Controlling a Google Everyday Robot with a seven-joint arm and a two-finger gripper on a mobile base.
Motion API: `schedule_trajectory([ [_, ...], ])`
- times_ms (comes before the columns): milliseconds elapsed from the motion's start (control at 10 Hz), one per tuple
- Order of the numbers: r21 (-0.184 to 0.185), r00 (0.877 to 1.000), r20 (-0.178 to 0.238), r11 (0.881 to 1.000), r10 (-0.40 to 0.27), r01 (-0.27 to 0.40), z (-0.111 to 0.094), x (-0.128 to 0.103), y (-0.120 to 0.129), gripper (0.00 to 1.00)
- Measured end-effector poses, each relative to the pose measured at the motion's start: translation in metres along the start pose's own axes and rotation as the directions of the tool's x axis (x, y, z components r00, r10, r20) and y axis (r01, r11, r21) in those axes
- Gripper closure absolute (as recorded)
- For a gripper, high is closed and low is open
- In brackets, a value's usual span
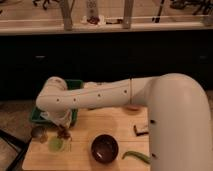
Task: Place grapes in plastic cup
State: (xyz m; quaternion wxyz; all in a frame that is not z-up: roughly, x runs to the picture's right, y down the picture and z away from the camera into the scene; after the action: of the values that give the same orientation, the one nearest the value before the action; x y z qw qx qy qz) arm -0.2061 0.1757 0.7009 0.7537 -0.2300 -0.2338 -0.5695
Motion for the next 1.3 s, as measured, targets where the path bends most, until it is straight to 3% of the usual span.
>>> schedule_trajectory([
  [600, -0.002, 0.999, -0.037, 1.000, -0.002, 0.002, -0.022, 0.000, -0.005, 0.99],
  [1000, -0.010, 0.999, -0.028, 1.000, -0.021, 0.021, -0.025, -0.008, -0.010, 0.98],
  [1300, -0.015, 0.999, -0.009, 0.999, -0.031, 0.030, -0.024, -0.012, -0.010, 0.73],
])
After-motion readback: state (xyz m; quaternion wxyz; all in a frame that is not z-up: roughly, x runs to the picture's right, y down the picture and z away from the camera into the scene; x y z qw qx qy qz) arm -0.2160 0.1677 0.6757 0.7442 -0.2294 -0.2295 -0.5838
